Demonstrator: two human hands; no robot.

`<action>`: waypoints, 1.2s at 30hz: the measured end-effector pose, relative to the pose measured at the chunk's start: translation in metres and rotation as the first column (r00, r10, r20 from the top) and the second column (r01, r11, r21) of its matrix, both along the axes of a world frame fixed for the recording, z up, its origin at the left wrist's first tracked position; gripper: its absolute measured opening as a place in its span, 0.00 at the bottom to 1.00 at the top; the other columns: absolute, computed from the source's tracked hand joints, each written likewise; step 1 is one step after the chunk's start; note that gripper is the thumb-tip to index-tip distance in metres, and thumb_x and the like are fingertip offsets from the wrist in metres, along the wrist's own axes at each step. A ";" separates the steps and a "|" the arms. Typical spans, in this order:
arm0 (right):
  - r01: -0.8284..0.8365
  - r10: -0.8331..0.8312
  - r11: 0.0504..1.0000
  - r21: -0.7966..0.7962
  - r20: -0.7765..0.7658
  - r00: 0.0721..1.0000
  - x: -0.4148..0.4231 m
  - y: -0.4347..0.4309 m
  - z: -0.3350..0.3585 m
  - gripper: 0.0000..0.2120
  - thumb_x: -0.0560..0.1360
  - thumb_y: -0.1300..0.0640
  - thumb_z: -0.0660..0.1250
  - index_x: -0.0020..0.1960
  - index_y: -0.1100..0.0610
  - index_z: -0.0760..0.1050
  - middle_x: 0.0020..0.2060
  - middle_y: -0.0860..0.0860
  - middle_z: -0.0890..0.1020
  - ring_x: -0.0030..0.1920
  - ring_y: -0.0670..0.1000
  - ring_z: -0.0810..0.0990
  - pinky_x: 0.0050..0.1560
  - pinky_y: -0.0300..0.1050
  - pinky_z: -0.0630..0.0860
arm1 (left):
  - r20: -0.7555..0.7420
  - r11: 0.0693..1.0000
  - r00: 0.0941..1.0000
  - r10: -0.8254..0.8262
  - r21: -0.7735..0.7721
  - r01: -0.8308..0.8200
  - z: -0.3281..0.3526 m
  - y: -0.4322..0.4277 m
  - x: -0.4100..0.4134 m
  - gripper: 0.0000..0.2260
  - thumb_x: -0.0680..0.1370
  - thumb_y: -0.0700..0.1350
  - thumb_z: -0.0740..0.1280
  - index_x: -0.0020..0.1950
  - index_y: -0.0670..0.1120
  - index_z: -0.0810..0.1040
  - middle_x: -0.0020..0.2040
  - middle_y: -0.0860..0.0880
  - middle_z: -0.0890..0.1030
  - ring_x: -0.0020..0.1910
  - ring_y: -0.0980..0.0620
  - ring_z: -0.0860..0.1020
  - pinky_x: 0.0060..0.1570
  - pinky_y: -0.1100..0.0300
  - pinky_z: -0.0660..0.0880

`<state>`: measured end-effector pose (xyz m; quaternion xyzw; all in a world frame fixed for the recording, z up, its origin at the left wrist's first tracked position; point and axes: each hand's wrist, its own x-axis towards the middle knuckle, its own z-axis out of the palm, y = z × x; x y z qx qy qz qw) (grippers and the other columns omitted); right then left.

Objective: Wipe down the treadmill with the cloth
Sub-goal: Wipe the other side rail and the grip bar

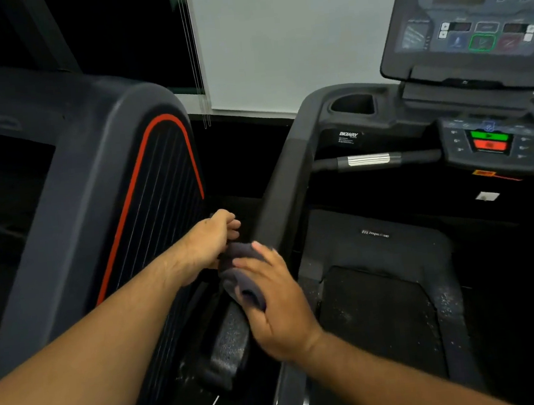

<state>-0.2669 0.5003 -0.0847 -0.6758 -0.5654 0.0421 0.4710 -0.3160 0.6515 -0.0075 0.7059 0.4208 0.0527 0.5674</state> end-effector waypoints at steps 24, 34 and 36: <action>0.491 -0.517 0.785 -0.377 -0.836 0.183 0.187 0.111 -0.007 0.19 0.82 0.53 0.59 0.71 0.53 0.69 0.60 0.54 0.78 0.62 0.55 0.77 0.59 0.45 0.72 | -0.092 0.923 0.995 -0.029 0.379 0.062 0.003 0.024 0.151 0.20 0.82 0.50 0.56 0.75 0.54 0.68 0.31 0.59 0.75 0.29 0.62 0.71 0.31 0.71 0.72; 0.478 -0.473 0.857 -0.190 -0.658 0.586 0.225 0.131 0.001 0.25 0.81 0.61 0.58 0.77 0.55 0.59 0.77 0.48 0.59 0.77 0.49 0.55 0.76 0.47 0.53 | -0.209 0.845 0.978 -0.007 0.521 0.117 -0.007 0.034 0.192 0.19 0.81 0.52 0.56 0.71 0.54 0.73 0.71 0.53 0.73 0.61 0.53 0.77 0.60 0.61 0.70; 0.446 -0.481 0.874 -0.194 -0.484 0.731 0.253 0.148 0.008 0.26 0.80 0.61 0.58 0.77 0.56 0.58 0.78 0.49 0.55 0.78 0.51 0.48 0.77 0.50 0.45 | -0.194 0.869 0.981 0.013 0.487 0.085 -0.008 0.036 0.191 0.18 0.81 0.52 0.56 0.68 0.55 0.75 0.73 0.55 0.70 0.69 0.53 0.71 0.65 0.60 0.64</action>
